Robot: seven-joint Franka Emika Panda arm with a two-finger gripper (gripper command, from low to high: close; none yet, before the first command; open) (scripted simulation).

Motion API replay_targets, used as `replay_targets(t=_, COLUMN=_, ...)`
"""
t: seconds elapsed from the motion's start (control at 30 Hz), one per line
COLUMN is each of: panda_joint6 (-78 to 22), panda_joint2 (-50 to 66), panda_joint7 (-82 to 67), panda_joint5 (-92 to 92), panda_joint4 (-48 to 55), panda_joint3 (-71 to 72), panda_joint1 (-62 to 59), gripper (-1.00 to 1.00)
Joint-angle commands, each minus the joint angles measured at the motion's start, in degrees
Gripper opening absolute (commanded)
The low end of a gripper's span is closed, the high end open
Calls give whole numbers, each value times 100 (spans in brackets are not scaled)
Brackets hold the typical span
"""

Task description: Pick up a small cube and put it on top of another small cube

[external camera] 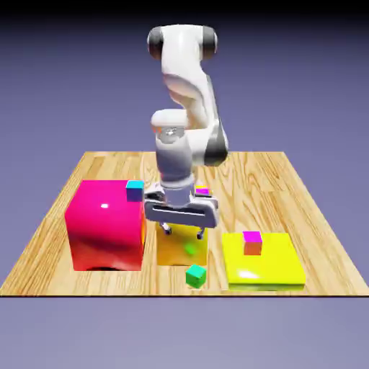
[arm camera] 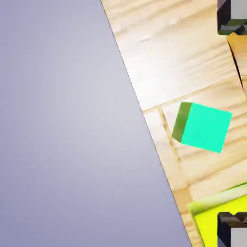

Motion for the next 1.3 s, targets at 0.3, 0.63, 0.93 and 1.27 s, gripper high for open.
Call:
replay_targets(t=0.3, panda_joint6=-1815, panda_joint2=1951, panda_joint7=779, panda_joint5=398, panda_joint4=1513, panda_joint3=270, panda_joint1=-376, gripper=0)
replay_targets(t=0.63, panda_joint6=-1702, panda_joint2=2014, panda_joint7=767, panda_joint5=409, panda_joint4=1464, panda_joint3=275, panda_joint1=-361, gripper=-100)
replay_targets(t=0.93, panda_joint6=-3463, panda_joint2=177, panda_joint7=-664, panda_joint5=-463, panda_joint4=1213, panda_joint3=-1091, panda_joint1=89, gripper=-100)
replay_targets(t=1.27, panda_joint6=-5068, panda_joint2=-1550, panda_joint7=-2069, panda_joint5=-1302, panda_joint4=921, panda_joint3=-2414, panda_joint1=542, gripper=-100)
